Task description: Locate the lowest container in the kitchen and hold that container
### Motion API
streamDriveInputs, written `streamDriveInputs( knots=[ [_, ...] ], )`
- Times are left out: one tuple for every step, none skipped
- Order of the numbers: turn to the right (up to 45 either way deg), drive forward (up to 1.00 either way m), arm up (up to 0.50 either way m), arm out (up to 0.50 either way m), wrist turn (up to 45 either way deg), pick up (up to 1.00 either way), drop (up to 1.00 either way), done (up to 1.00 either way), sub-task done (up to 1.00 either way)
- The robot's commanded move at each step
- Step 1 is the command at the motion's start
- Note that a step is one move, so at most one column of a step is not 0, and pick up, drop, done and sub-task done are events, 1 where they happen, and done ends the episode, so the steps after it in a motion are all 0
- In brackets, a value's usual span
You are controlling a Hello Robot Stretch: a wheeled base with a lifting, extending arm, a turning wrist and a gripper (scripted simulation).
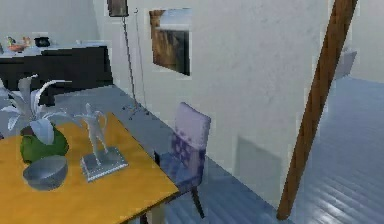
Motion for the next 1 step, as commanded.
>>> streamDriveInputs(
  knots=[
    [-45.0, 0.0, 0.0, 0.0, 0.0, 0.0, 0.0, 0.0, 0.0]
  ],
)
